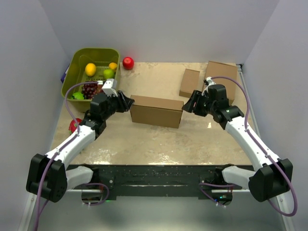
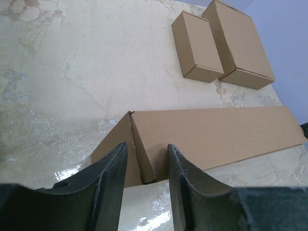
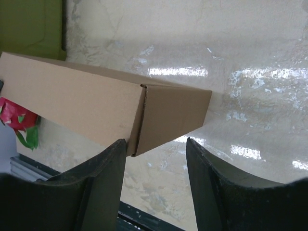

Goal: Fold the paper box

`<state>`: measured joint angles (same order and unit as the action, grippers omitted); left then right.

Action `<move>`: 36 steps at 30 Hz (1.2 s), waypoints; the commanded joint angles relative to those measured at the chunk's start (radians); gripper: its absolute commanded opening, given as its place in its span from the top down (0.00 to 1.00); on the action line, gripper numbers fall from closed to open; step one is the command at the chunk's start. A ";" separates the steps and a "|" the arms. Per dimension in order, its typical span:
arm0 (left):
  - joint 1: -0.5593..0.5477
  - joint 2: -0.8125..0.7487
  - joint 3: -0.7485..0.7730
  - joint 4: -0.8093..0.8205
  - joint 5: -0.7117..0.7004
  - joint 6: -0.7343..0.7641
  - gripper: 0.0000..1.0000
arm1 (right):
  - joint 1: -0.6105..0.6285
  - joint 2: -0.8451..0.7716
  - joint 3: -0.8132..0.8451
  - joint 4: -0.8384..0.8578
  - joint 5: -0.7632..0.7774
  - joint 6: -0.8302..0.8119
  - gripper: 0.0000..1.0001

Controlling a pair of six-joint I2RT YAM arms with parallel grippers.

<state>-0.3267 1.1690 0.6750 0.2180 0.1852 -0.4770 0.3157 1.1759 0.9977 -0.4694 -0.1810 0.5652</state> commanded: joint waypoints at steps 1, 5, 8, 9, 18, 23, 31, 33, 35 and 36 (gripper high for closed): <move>0.006 0.049 -0.025 -0.177 -0.012 0.061 0.57 | -0.001 0.014 -0.040 0.014 -0.017 -0.016 0.46; 0.006 0.049 -0.028 -0.177 -0.012 0.064 0.58 | -0.001 0.036 -0.050 0.014 0.006 -0.033 0.48; 0.006 0.047 -0.029 -0.181 -0.010 0.064 0.58 | -0.003 0.057 -0.028 -0.035 0.049 -0.062 0.52; 0.006 0.047 -0.029 -0.183 -0.010 0.064 0.58 | -0.001 0.062 -0.024 -0.067 0.081 -0.068 0.55; 0.006 0.037 -0.043 -0.190 -0.015 0.075 0.58 | -0.001 0.151 -0.030 -0.248 0.164 -0.146 0.66; 0.006 0.040 -0.071 -0.160 -0.012 0.075 0.58 | -0.003 0.192 -0.076 -0.262 0.192 -0.153 0.68; 0.009 0.049 0.049 -0.158 0.066 0.051 0.39 | -0.001 0.194 -0.056 -0.252 0.192 -0.134 0.74; 0.014 0.041 0.090 -0.166 0.080 0.048 0.37 | -0.003 0.194 -0.054 -0.253 0.192 -0.136 0.74; 0.018 0.028 0.109 -0.161 0.088 0.035 0.34 | -0.003 0.194 -0.053 -0.252 0.192 -0.137 0.74; 0.018 0.023 0.119 -0.158 0.092 0.031 0.34 | -0.001 0.194 -0.053 -0.250 0.189 -0.139 0.74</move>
<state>-0.3141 1.1984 0.7361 0.1425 0.2264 -0.4595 0.3271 1.2644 1.0279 -0.4629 -0.1932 0.5125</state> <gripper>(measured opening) 0.656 0.268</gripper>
